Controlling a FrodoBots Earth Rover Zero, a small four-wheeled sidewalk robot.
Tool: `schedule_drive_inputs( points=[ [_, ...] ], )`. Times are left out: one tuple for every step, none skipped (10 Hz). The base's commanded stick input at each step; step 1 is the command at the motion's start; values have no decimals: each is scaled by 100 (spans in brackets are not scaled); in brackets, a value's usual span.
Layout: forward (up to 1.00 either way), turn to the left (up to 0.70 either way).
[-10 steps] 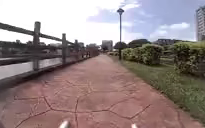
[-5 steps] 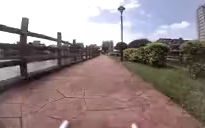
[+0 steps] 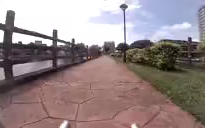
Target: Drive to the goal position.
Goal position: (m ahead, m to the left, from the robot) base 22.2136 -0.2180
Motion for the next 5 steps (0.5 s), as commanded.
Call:
schedule_drive_inputs(
  points=[
    [100, 0],
    [100, 0],
    [100, 0],
    [100, 0],
    [100, 0]
  ],
)
